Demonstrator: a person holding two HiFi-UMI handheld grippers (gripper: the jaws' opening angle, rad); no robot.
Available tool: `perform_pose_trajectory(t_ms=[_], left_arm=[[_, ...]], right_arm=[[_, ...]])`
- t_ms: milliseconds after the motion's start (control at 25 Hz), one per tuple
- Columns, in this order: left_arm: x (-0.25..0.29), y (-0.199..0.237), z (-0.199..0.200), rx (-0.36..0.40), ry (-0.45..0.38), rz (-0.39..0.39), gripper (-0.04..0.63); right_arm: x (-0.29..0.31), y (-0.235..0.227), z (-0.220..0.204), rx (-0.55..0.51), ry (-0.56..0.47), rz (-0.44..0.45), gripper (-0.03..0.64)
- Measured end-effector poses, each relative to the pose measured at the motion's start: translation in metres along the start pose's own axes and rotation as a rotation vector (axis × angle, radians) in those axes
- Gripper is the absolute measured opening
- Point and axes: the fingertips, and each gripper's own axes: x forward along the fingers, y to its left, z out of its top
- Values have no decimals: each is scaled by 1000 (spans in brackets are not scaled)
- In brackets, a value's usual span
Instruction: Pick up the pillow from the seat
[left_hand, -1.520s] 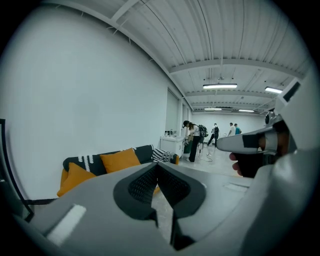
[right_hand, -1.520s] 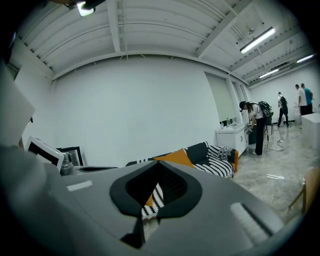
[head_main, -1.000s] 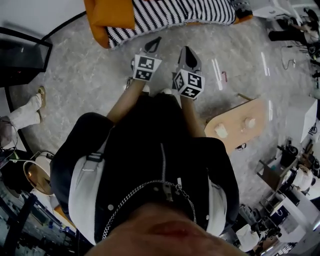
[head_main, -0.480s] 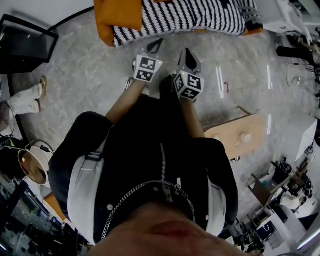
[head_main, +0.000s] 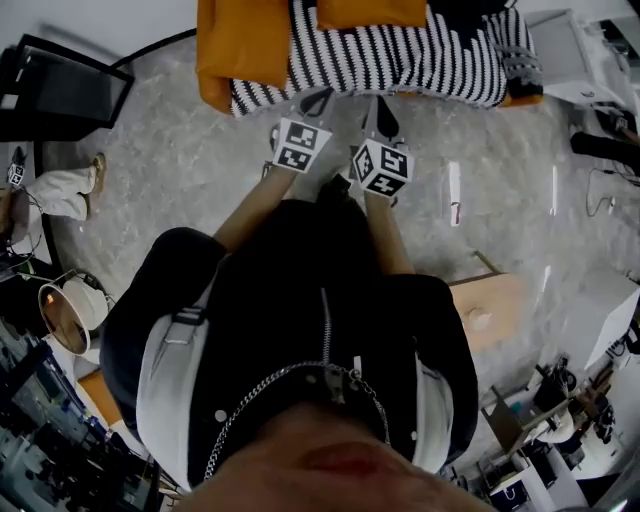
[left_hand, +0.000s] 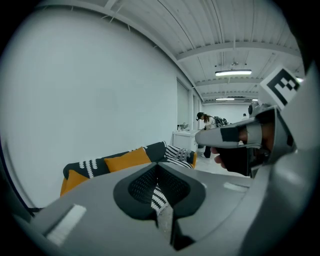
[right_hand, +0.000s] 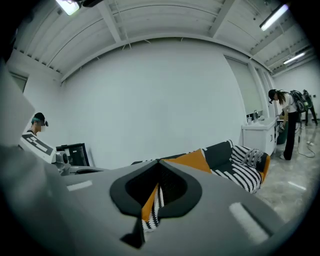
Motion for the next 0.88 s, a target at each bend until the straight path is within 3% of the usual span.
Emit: perform_pose_trajectory(t_ms=[320, 880], left_arm=[[78, 1, 26, -2, 7, 63, 9], [158, 15, 37, -17, 63, 113, 11]], right_arm=[[55, -60, 27, -14, -4, 76, 1], [109, -131, 32, -30, 39, 73, 0]])
